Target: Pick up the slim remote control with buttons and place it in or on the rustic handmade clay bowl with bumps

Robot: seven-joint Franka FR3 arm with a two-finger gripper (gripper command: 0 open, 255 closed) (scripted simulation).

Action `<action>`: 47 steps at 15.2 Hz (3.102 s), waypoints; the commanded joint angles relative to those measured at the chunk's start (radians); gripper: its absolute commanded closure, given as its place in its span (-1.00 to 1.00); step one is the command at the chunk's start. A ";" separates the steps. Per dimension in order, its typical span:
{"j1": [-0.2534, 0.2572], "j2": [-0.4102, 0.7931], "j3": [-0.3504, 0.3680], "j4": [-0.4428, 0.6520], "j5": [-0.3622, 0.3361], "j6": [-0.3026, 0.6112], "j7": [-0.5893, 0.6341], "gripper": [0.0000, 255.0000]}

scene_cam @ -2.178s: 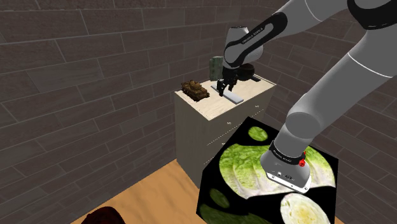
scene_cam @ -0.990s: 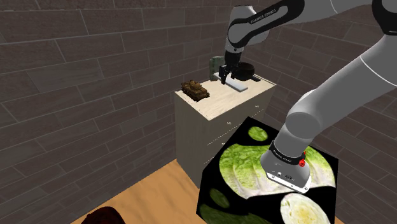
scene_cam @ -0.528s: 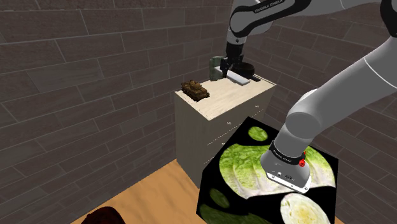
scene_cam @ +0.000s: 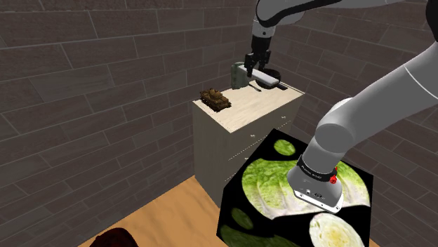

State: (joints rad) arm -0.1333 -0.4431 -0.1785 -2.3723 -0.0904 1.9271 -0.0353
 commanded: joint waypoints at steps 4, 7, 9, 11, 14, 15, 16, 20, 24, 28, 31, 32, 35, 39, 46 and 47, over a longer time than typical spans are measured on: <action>-0.015 0.028 -0.034 0.059 -0.009 -0.029 -0.048 1.00; -0.037 0.086 -0.088 0.116 -0.017 -0.024 -0.122 1.00; -0.049 0.130 -0.123 0.159 -0.017 -0.022 -0.171 1.00; -0.062 0.177 -0.157 0.207 -0.012 -0.021 -0.222 1.00; -0.080 0.254 -0.206 0.286 0.005 -0.022 -0.301 1.00; -0.087 0.282 -0.222 0.315 0.013 -0.023 -0.327 1.00; -0.093 0.311 -0.237 0.345 0.023 -0.026 -0.354 1.00; -0.127 0.435 -0.292 0.477 0.075 -0.042 -0.463 1.00; -0.129 0.445 -0.291 0.433 0.080 0.010 -0.466 1.00; -0.130 0.458 -0.292 0.393 0.086 0.062 -0.470 1.00; -0.131 0.470 -0.293 0.365 0.092 0.101 -0.474 1.00; -0.132 0.475 -0.293 0.356 0.095 0.114 -0.476 1.00; -0.132 0.483 -0.294 0.342 0.099 0.136 -0.479 1.00; -0.133 0.483 -0.294 0.342 0.099 0.136 -0.479 1.00; -0.132 0.483 -0.293 0.342 0.099 0.136 -0.479 -1.00; -0.132 0.483 -0.293 0.342 0.099 0.136 -0.479 -1.00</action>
State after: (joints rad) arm -0.2658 0.0399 -0.4719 -2.0307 0.0085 2.0633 -0.5140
